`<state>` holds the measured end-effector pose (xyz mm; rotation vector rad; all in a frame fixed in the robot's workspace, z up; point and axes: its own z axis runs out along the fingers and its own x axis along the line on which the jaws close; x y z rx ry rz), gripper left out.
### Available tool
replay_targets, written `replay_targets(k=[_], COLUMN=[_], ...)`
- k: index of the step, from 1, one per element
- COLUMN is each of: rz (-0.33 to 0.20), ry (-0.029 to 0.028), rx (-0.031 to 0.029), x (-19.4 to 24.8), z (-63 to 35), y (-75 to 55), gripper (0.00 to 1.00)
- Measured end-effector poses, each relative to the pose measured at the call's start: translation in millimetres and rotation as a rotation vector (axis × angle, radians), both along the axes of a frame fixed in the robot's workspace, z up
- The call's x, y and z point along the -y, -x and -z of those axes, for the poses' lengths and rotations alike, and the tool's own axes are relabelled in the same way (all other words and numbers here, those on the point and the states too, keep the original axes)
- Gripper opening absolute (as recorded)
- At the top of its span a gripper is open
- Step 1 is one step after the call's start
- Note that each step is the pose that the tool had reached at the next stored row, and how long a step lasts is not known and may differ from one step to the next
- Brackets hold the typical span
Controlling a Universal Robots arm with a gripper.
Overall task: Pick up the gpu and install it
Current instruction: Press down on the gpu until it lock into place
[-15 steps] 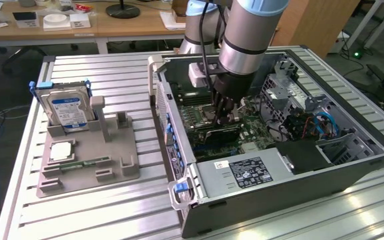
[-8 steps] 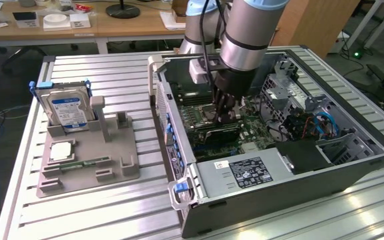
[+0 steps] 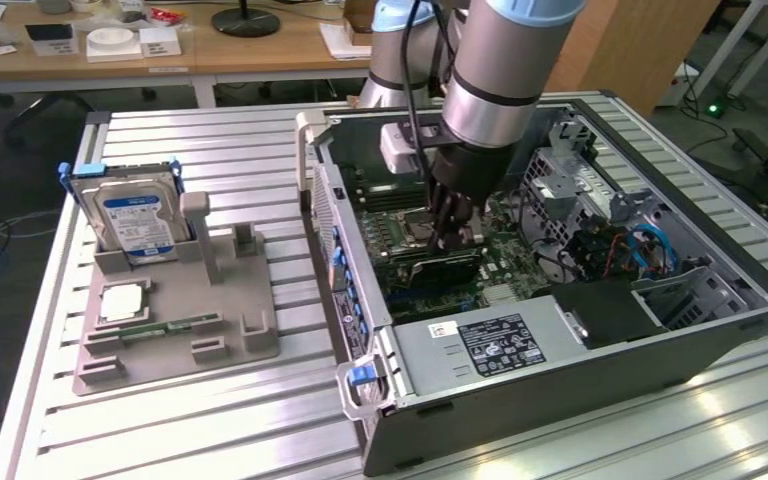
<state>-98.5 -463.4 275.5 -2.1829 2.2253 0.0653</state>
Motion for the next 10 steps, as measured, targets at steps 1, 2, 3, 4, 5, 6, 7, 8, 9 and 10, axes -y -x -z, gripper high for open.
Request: replay_targets(k=[1,2,3,4,5,6,7,8,9,10], rz=[0.0,0.0,0.0,0.0,0.0,0.0,0.0,0.0,-0.001,-0.001], ry=[0.0,0.0001,0.0001,0.0001,0.0002,0.0001,0.0002,0.001,0.0014,0.0016], rx=[-0.0001,-0.0001,-0.0001,-0.0001,-0.0001,-0.0001,-0.0001,-0.0004,-0.0003,-0.0006], x=[-0.1,-0.1,-0.1,-0.1,-0.1,-0.1,-0.1,0.0,0.0,0.0], z=[1.7,3.4,4.9,6.4,7.4,8.4,9.3,10.4,11.9,13.6], y=[0.0,-0.1,-0.1,-0.1,-0.1,-0.1,-0.1,-0.1,-0.1,-0.2], gripper=[0.11,0.11,0.11,0.11,0.11,0.11,0.11,0.11,0.11,0.11])
